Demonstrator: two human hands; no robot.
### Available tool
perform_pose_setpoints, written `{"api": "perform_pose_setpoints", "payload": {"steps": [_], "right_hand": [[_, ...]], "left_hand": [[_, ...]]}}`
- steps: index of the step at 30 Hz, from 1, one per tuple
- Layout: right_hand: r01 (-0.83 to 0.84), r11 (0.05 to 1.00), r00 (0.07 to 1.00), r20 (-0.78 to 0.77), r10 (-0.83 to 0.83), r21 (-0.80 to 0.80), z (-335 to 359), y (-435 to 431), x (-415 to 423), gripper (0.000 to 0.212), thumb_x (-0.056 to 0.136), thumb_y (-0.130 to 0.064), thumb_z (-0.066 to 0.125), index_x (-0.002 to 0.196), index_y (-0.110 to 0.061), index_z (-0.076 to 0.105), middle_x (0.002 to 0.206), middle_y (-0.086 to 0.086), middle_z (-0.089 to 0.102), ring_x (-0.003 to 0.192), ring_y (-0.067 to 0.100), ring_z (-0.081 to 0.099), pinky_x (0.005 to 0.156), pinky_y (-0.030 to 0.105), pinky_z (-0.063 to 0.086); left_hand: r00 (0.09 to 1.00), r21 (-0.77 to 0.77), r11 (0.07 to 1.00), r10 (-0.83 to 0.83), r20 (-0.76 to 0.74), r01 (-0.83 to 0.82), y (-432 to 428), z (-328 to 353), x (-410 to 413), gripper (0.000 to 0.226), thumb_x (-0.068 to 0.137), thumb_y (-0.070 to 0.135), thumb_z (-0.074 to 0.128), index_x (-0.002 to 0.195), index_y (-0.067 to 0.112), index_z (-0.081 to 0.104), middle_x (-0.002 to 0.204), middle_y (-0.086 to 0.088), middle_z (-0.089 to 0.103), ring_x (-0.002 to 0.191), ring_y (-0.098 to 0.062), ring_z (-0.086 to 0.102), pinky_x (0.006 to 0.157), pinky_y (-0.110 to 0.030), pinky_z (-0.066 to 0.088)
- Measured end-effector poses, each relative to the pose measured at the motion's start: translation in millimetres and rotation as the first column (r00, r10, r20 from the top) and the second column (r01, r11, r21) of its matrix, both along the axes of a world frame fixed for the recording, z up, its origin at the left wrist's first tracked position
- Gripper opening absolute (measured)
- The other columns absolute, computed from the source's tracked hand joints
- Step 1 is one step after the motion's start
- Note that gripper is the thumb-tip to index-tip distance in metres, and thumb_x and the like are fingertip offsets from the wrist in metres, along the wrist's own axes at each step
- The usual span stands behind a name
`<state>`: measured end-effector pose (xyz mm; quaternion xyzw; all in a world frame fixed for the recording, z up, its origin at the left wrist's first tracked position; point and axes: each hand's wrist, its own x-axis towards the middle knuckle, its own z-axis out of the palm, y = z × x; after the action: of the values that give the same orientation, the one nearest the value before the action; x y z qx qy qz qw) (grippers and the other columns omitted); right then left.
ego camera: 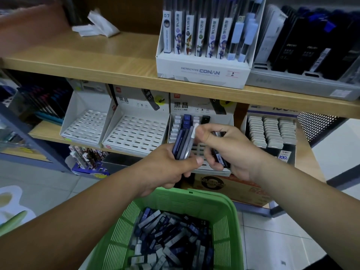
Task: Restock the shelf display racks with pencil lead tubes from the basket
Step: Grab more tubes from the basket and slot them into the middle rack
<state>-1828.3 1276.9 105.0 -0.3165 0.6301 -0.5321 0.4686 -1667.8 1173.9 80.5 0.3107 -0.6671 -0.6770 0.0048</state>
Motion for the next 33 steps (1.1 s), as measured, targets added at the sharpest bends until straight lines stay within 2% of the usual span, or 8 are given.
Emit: {"api": "perform_pose_setpoints", "payload": {"steps": [4,6,9,16,24,28,31,33], "right_hand": [[0.116,0.993,0.991,0.057,-0.117,0.019,-8.5,-0.4,2.9,0.033,0.085,-0.018,0.083,0.114,-0.012,0.067,0.073,0.008,0.069,0.049,0.017,0.048,0.041,0.024,0.032],[0.160,0.987,0.978,0.132,-0.162,0.025,-9.8,-2.7,0.4,0.041,0.087,-0.012,0.081,0.123,-0.008,0.063,0.071,0.012,0.066,0.051,0.018,0.050,0.040,0.024,0.032],[0.151,0.988,0.972,0.186,-0.145,-0.021,-7.8,-2.8,-5.1,0.040,0.091,-0.006,0.075,0.128,-0.010,0.062,0.067,0.013,0.063,0.050,0.020,0.051,0.038,0.024,0.032],[0.046,0.998,0.983,0.182,-0.036,-0.050,-6.6,1.9,-11.3,0.039,0.093,-0.001,0.070,0.128,-0.018,0.066,0.081,0.018,0.062,0.061,0.022,0.055,0.039,0.025,0.033],[0.021,0.999,0.994,0.105,-0.018,-0.030,-7.7,5.4,-11.6,0.041,0.085,-0.006,0.080,0.123,-0.017,0.069,0.069,0.008,0.067,0.059,0.022,0.058,0.040,0.026,0.033],[-0.021,1.000,1.000,-0.011,0.021,0.000,-7.1,7.6,-18.5,0.048,0.070,-0.014,0.087,0.115,-0.013,0.071,0.077,0.012,0.070,0.062,0.021,0.062,0.041,0.025,0.033],[-0.076,0.997,0.995,-0.067,0.077,0.021,-7.4,9.9,-20.2,0.050,0.065,-0.020,0.090,0.111,-0.014,0.072,0.089,0.014,0.070,0.064,0.023,0.063,0.043,0.027,0.035],[-0.126,0.992,0.986,-0.106,0.127,0.024,-6.3,12.1,-20.8,0.045,0.069,-0.023,0.089,0.112,-0.018,0.075,0.097,0.011,0.072,0.064,0.023,0.063,0.044,0.028,0.035]], "left_hand": [[0.998,0.025,0.998,-0.064,-0.007,0.065,1.8,4.4,-1.5,0.031,0.095,0.037,0.072,0.107,0.010,0.063,0.078,-0.005,0.057,0.049,-0.010,0.032,0.045,-0.024,0.024],[0.996,0.172,0.982,-0.074,-0.053,0.083,0.3,5.0,-2.3,0.034,0.101,0.043,0.061,0.113,0.010,0.063,0.087,-0.008,0.059,0.051,-0.010,0.036,0.045,-0.023,0.023],[0.992,0.407,0.909,-0.046,-0.117,0.090,-2.3,5.7,-3.5,0.044,0.105,0.051,0.046,0.117,0.013,0.065,0.092,-0.010,0.062,0.056,-0.011,0.038,0.046,-0.023,0.022],[0.990,0.504,0.855,-0.062,-0.127,0.118,-8.0,4.6,-0.3,0.053,0.105,0.055,0.038,0.114,0.015,0.072,0.103,-0.016,0.064,0.059,-0.013,0.041,0.052,-0.026,0.019],[0.992,0.270,0.955,-0.114,-0.049,0.123,-0.7,-1.6,-4.5,0.028,0.101,0.040,0.061,0.115,0.017,0.067,0.094,-0.009,0.062,0.059,-0.010,0.042,0.049,-0.022,0.025],[0.989,0.090,0.985,-0.148,0.009,0.146,1.1,-1.4,-4.2,0.032,0.097,0.044,0.066,0.110,0.015,0.063,0.082,-0.005,0.058,0.056,-0.011,0.042,0.049,-0.024,0.029],[0.980,-0.146,0.971,-0.177,0.091,0.189,2.6,-4.7,-2.1,0.028,0.095,0.047,0.070,0.096,0.020,0.062,0.069,0.002,0.058,0.052,-0.011,0.045,0.050,-0.025,0.037],[0.967,-0.368,0.896,-0.204,0.156,0.248,2.8,-10.2,-1.8,0.030,0.094,0.049,0.070,0.089,0.021,0.064,0.062,0.006,0.053,0.050,-0.009,0.048,0.052,-0.027,0.041]]}}
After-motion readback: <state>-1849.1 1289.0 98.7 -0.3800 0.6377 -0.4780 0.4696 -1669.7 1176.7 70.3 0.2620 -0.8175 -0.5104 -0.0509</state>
